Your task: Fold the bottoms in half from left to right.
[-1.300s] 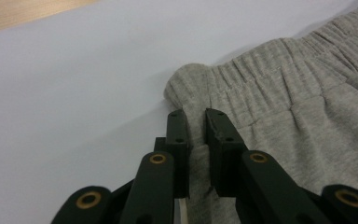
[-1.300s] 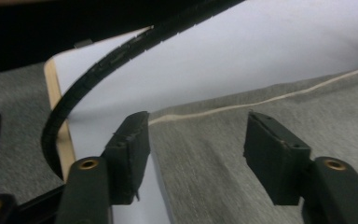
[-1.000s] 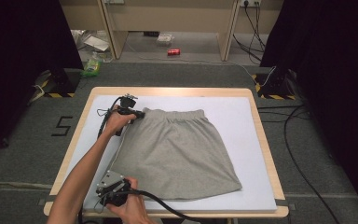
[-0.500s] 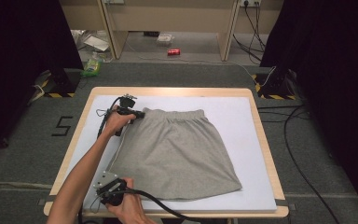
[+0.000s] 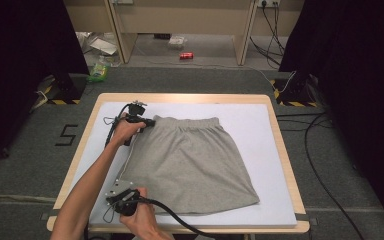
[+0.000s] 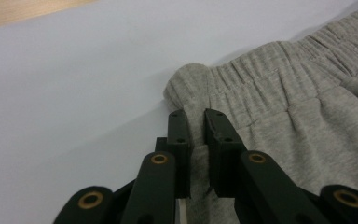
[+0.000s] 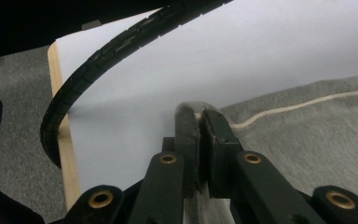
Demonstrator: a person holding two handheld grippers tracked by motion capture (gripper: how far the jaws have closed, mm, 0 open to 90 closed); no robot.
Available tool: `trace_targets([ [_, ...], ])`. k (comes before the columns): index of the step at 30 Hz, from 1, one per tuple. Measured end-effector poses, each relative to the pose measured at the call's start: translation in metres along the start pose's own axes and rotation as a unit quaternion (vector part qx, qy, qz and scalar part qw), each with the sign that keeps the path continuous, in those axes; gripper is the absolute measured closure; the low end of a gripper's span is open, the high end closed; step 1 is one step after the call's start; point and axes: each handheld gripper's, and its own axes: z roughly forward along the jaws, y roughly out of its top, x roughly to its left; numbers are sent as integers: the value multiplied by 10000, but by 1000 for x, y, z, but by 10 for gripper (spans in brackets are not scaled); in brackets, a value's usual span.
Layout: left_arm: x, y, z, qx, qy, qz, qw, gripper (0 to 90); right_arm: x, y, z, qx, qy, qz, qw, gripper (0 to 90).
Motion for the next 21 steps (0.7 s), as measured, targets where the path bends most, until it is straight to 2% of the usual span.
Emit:
trace_targets([
  [6, -8, 12, -9, 8, 135, 32, 9999, 822, -4, 2, -16, -251, -12, 43, 9997, 856],
  [11, -14, 23, -20, -71, 142, 34, 9999, 825, -10, 6, -41, -497, -200, -74, 9985, 856],
  [12, -16, 26, -23, -112, 128, 21, 9999, 825, -10, 6, -41, -497, -200, -74, 9985, 856],
  [16, -26, 37, -31, -168, 120, 49, 9998, 826, -18, 7, -62, -657, -324, -28, 9973, 857],
  [21, -45, 53, -38, -277, 59, 103, 9995, 828, -28, 7, -92, -860, -498, -9, 9950, 858],
])
